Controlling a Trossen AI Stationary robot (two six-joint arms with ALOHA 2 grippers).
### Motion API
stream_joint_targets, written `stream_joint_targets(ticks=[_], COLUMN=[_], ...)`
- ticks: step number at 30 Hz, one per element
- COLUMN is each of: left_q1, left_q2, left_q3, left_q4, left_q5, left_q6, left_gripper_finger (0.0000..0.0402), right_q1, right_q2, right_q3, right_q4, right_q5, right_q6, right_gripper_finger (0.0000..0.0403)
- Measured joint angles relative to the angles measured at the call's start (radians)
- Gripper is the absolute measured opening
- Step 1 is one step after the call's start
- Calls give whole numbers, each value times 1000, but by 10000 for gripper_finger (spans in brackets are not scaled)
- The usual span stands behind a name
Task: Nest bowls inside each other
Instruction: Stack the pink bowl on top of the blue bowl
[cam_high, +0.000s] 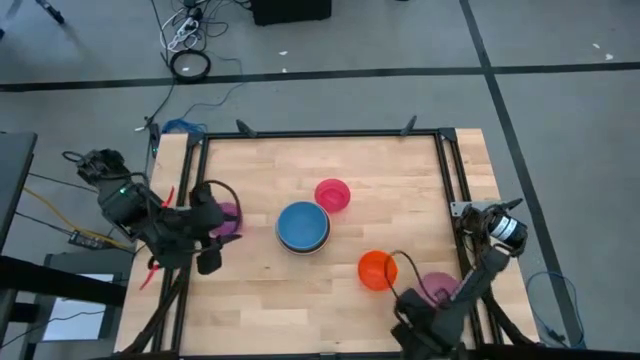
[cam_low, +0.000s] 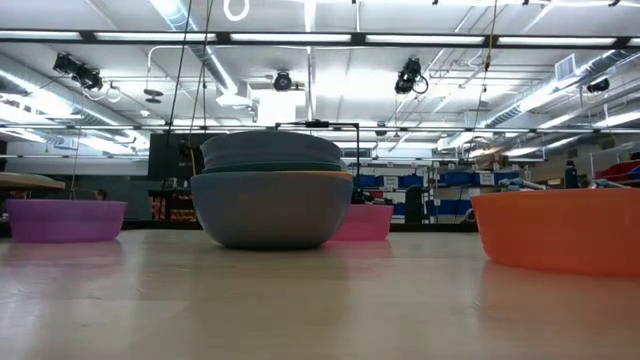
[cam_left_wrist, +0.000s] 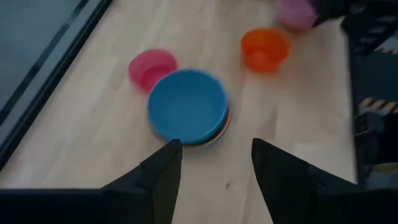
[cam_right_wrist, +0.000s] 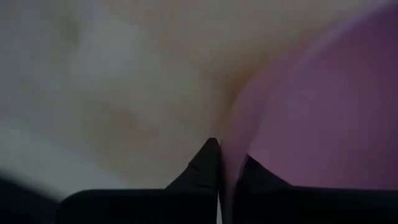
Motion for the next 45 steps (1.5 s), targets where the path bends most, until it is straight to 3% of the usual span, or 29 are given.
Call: stream_joint_targets(ticks=[7,14,18,25,32,45], left_q1=[-30,-69,-92,-128,-150,-150], left_q2=[51,53,51,34,-51,-187], left_q3=[-26,-133,-197,-251,-252,-252], left_q4=[-209,-202,-202,-203,-202,-201], left_q5=[21,52,64,48,-61,-161], left_q6=[-224,-327,-385,-446,-466,-442], left_gripper_finger=[202,201,201,201,201,202], right_q1=[-169,-307,-378,-515,-629,-716], right_q2=[-85,-185,-216,-215,-212,-211], right_q3=[1,2,2,2,102,150], right_q4=[-63,-27,112,431,501,665], right_q5=[165,302,344,329,323,264], right_q6=[-288,-507,-684,-1026,-1251,-1418], right_gripper_finger=[1,0,0,0,0,0])
